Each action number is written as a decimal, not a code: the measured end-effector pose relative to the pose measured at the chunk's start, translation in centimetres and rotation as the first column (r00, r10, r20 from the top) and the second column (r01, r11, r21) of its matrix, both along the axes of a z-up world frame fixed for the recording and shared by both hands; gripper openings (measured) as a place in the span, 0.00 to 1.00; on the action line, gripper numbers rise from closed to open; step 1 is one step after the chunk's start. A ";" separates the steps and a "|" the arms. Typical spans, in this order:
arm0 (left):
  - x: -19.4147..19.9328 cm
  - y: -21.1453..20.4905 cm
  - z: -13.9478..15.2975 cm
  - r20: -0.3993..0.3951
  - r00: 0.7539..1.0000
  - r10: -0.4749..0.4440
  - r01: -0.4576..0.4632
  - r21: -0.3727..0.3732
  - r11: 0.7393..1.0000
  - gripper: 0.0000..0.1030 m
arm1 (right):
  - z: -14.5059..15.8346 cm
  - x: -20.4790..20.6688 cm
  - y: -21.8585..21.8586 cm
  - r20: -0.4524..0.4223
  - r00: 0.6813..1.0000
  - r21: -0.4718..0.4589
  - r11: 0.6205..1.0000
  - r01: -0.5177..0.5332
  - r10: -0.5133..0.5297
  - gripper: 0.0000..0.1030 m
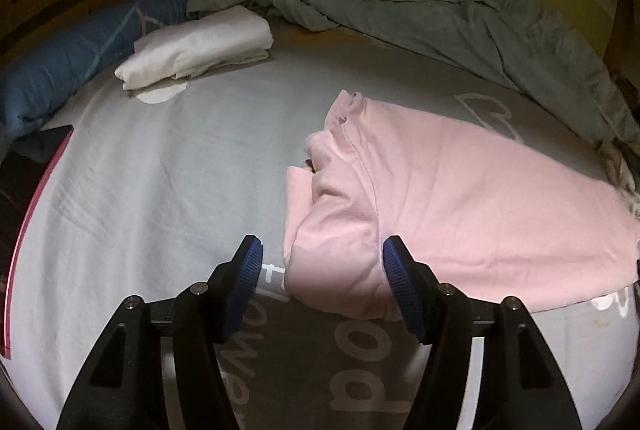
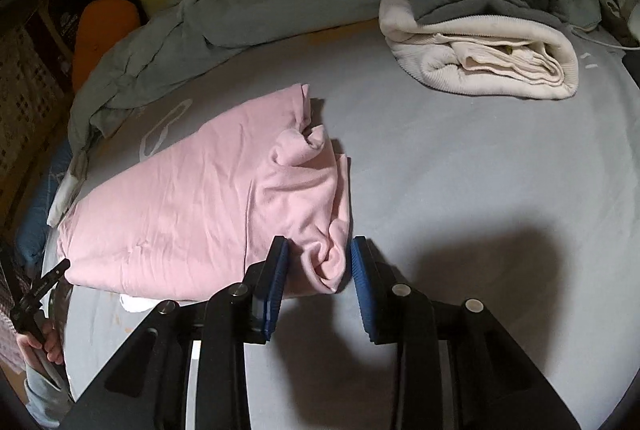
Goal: Fold small clothes
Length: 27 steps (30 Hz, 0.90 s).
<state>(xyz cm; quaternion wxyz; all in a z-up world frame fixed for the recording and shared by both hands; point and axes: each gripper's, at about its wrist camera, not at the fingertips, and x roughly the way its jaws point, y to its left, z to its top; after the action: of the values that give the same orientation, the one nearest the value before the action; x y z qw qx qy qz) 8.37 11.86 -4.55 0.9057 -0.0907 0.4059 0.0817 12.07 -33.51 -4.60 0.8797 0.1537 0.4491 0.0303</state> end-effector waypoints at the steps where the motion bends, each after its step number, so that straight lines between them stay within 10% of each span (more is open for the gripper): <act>1: 0.0 0.0 0.0 0.001 1.000 0.002 -0.002 -0.004 1.000 0.61 | -0.2 -0.2 -0.1 0.007 1.000 0.015 1.000 0.003 -0.003 0.04; 12: -1.5 0.1 0.2 0.016 1.000 0.011 -0.011 -0.015 1.000 0.61 | -0.7 -1.9 0.5 0.002 0.998 -0.076 0.995 0.065 -0.065 0.03; 17: -3.6 1.2 2.0 0.122 0.992 -0.028 0.052 -0.199 0.979 0.60 | 1.2 -2.5 1.1 0.077 0.995 -0.110 0.991 0.074 -0.065 0.04; 19: -4.5 0.8 3.1 0.162 0.986 -0.044 0.078 -0.211 0.974 0.66 | 2.5 -3.2 1.6 0.144 0.987 -0.137 0.987 0.088 -0.068 0.11; 23: -4.2 0.8 2.5 0.119 0.993 -0.002 0.034 -0.263 0.964 0.79 | 4.9 -4.1 4.6 0.271 0.962 -0.096 0.995 -0.002 0.028 0.56; 27: -3.3 1.5 0.4 0.033 0.998 0.044 -0.031 -0.324 0.945 0.78 | 5.5 -2.7 10.1 0.261 0.951 -0.082 0.985 -0.152 0.168 0.56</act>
<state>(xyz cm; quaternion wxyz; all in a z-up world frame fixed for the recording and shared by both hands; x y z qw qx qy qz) 5.12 13.36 -4.18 0.8848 -0.2474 0.3938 0.0293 9.33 -23.46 0.87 0.9309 0.0844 0.3384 0.1082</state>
